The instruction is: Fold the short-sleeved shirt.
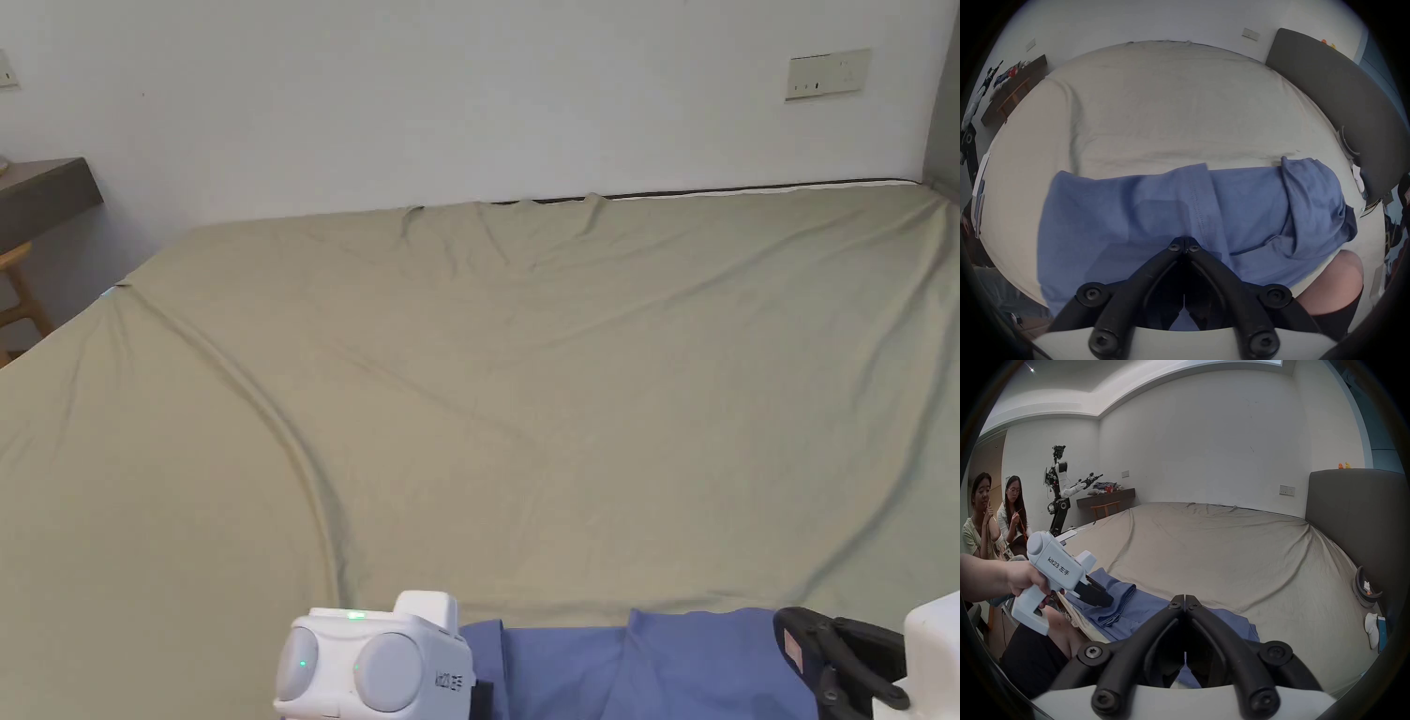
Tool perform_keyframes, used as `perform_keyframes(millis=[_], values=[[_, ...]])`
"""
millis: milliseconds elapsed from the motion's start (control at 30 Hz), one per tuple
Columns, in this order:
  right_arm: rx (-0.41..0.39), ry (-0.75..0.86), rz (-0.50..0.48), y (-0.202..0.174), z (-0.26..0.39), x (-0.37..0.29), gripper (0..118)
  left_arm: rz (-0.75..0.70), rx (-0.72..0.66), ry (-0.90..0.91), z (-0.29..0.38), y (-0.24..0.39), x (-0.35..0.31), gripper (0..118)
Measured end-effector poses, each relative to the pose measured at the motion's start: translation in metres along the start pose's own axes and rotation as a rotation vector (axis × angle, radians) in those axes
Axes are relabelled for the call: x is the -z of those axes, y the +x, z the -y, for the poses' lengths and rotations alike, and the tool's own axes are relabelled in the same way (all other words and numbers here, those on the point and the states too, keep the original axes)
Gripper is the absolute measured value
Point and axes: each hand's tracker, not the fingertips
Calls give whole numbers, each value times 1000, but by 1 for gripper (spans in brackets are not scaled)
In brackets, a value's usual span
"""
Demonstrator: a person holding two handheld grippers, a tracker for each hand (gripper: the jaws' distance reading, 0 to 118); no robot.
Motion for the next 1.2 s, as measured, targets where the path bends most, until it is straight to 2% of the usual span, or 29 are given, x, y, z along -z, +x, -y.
perform_keyframes(millis=[100, 233, 367, 467, 500, 567, 600, 633, 667, 733, 800, 833, 867, 933, 967, 1033, 1100, 1167, 1200], values=[[-8, -2, 1, -3, 1, -2, 0, 77, -71, -16, -3, 9, 2, 0], [-15, -1, 6, -7, 1, -4, 0, 333, -53, -41, -6, 9, -17, 0], [-10, 0, 13, -6, 1, -8, 0, 400, -65, 114, -6, -48, -84, 0], [13, -4, 8, -2, 4, -13, 0, 496, -185, 202, 4, -128, -116, 2], [17, -8, 11, -1, 5, -15, 0, 523, -229, 205, 9, -155, -117, 30], [24, -16, 27, 0, 8, -19, 0, 577, -331, 189, 22, -205, -104, 104], [28, -19, 32, 1, 9, -21, 0, 612, -360, 213, 33, -228, -90, 116], [31, -22, 37, 2, 11, -23, 0, 662, -377, 252, 44, -246, -77, 115], [33, -26, 47, 2, 12, -26, 0, 727, -458, 294, 58, -253, -68, 115], [38, -31, 60, 2, 17, -32, 0, 731, -605, 212, 75, -268, -40, 115], [40, -42, 77, 3, 22, -37, 0, 806, -720, 143, 79, -273, -18, 115], [40, -51, 85, 4, 26, -38, 0, 837, -732, 130, 80, -270, -13, 114], [41, -63, 93, 5, 29, -39, 0, 906, -675, 227, 72, -267, -16, 112], [44, -86, 114, 9, 34, -39, 0, 885, -608, 167, 57, -274, 4, 109], [43, -92, 129, 12, 37, -39, 0, 899, -593, 133, 50, -270, 13, 101], [42, -98, 146, 14, 38, -40, 0, 893, -570, 58, 43, -259, 31, 57], [46, -92, 157, 15, 35, -45, 0, 820, -529, 43, 49, -228, 44, 15], [58, -84, 163, 17, 35, -49, 0, 865, -544, 103, 49, -226, 41, 13], [61, -80, 165, 18, 35, -50, 0, 870, -576, 90, 39, -256, 58, 12]])
